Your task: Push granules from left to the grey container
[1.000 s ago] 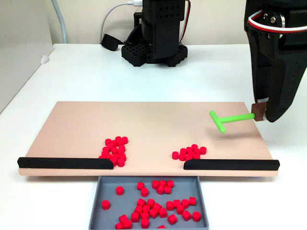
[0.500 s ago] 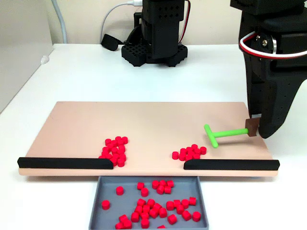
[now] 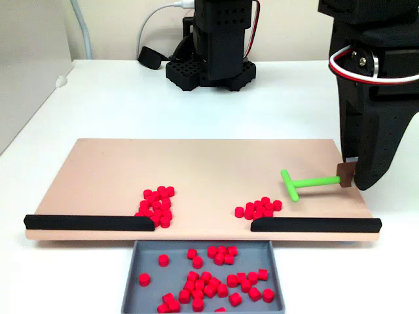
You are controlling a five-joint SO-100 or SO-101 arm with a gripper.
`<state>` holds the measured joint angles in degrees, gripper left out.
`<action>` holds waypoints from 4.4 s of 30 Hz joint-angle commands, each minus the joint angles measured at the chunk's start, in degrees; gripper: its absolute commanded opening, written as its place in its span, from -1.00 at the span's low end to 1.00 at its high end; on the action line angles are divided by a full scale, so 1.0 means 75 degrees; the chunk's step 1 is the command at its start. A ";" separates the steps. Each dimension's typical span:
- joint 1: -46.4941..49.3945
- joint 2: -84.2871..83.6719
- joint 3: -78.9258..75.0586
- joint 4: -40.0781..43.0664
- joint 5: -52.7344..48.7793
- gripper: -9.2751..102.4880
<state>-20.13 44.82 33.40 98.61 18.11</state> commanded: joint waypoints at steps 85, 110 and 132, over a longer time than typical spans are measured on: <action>0.0410 -0.0902 -0.0785 0.0047 -0.0328 -0.84; 0.0738 -0.0879 -0.0785 0.0059 -0.0387 -0.84; 0.0926 -0.0879 -0.0773 0.0059 -0.0656 -0.84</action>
<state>-14.06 36.56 27.33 99.32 13.89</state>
